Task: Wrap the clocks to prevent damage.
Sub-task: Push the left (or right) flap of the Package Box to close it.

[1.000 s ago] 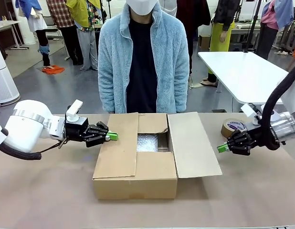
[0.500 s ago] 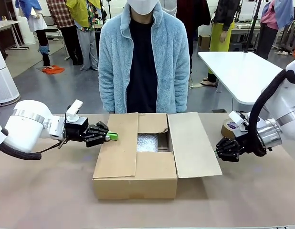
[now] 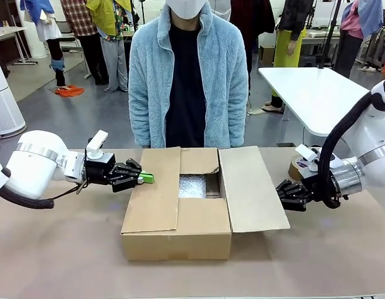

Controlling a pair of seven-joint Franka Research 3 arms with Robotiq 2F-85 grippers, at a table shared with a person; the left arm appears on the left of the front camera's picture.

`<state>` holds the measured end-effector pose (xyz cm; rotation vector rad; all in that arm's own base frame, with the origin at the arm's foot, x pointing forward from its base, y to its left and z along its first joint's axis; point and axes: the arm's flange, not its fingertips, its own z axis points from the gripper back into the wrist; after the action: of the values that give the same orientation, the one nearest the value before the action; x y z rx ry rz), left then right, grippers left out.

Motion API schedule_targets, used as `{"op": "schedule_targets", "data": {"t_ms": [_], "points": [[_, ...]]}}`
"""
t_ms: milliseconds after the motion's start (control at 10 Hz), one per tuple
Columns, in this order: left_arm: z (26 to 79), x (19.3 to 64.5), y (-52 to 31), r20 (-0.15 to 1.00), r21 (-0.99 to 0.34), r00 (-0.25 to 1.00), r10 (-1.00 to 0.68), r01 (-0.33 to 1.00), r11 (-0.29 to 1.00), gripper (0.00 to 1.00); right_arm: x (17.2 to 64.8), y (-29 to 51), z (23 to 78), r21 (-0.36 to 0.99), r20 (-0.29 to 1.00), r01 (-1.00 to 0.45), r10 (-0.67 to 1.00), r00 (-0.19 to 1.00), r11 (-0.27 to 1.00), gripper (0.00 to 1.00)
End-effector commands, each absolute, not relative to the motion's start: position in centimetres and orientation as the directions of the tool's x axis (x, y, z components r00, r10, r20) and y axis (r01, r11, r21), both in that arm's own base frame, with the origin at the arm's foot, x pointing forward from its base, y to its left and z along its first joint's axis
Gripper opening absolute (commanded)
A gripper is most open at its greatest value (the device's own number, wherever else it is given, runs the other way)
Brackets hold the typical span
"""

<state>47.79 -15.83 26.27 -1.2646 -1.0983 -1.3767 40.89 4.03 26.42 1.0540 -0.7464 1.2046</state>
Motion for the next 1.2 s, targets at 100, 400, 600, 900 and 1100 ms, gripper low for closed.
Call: {"op": "schedule_targets", "data": {"t_ms": [100, 400, 600, 900, 1100], "points": [[26.2, 47.8, -15.9, 0.997, 0.018, -0.029, -0.065, 0.987, -0.158, 0.0, 40.6, 4.3, 27.3, 0.288, 0.935, -0.958, 0.22, 0.28, -0.004, 0.01], [26.2, 47.8, -15.9, 0.997, 0.018, -0.029, -0.065, 0.987, -0.158, 0.0, 40.2, 4.7, 28.6, 0.307, 0.951, -0.951, 0.062, 0.305, -0.039, 0.01], [26.2, 47.8, -15.9, 0.997, 0.018, -0.029, -0.065, 0.987, -0.158, 0.0, 39.8, 4.7, 29.0, 0.306, 0.952, -0.95, 0.009, 0.306, -0.057, 0.01], [26.2, 47.8, -15.9, 0.997, 0.018, -0.029, -0.065, 0.987, -0.158, 0.0, 40.0, 4.8, 29.4, 0.295, 0.955, -0.953, 0.038, 0.293, -0.072, 0.01], [26.2, 47.8, -15.9, 0.997, 0.018, -0.029, -0.065, 0.987, -0.158, 0.0, 40.0, 4.8, 29.4, 0.295, 0.955, -0.953, 0.038, 0.293, -0.072, 0.01]]}}
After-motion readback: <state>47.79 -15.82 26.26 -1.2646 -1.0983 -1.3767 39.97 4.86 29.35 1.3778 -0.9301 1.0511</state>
